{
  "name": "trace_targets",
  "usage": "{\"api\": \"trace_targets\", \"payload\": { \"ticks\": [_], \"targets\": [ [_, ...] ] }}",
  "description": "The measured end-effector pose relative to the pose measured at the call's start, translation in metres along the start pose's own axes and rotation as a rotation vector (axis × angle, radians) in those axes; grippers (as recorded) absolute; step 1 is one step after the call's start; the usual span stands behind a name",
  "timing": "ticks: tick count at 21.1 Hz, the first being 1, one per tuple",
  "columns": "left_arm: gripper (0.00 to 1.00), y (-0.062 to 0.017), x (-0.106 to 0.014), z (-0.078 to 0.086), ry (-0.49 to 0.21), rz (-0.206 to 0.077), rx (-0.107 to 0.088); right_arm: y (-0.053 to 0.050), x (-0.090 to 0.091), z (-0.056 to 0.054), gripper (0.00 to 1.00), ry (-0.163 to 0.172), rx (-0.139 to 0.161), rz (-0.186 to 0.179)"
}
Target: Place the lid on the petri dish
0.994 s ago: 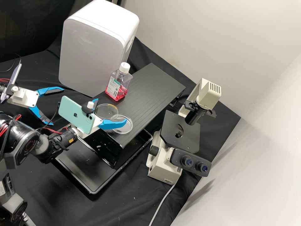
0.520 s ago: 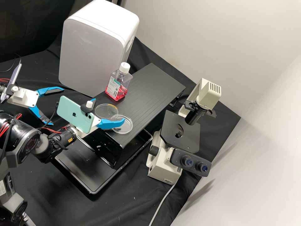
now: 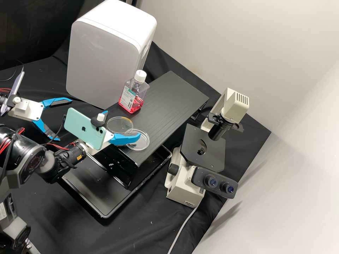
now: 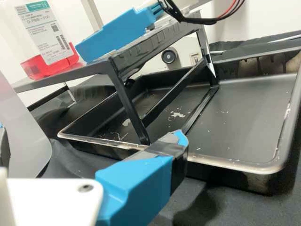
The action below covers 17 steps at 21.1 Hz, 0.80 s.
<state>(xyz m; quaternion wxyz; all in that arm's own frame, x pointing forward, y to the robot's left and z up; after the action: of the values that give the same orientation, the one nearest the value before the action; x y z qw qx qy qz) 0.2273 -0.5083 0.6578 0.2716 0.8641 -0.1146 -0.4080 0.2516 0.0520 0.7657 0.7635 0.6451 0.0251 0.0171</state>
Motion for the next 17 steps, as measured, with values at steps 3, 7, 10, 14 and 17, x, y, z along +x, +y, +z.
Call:
{"api": "trace_targets", "payload": {
  "ticks": [3, 7, 10, 14, 17],
  "targets": [
    [1.00, 0.0000, 0.0000, 0.0000, 0.000, 0.000, 0.000, 0.0003, 0.0002, 0.0003, 0.00, 0.005, 0.000, -0.002],
    [1.00, 0.0000, 0.0000, 0.0000, 0.000, 0.000, 0.000, 0.0001, 0.0002, 0.0000, 0.00, 0.008, -0.001, -0.004],
    [1.00, 0.0000, 0.0000, 0.0000, 0.000, 0.000, 0.000, 0.0001, 0.0002, 0.0000, 0.00, 0.008, -0.001, -0.004],
    [1.00, 0.0000, 0.0000, 0.0000, 0.000, 0.000, 0.000, 0.0001, 0.0002, 0.0000, 0.00, 0.008, -0.001, -0.004],
    [1.00, 0.0000, 0.0000, 0.0000, 0.000, 0.000, 0.000, 0.0001, 0.0002, 0.0000, 0.00, 0.008, -0.001, -0.004]
  ]
}}
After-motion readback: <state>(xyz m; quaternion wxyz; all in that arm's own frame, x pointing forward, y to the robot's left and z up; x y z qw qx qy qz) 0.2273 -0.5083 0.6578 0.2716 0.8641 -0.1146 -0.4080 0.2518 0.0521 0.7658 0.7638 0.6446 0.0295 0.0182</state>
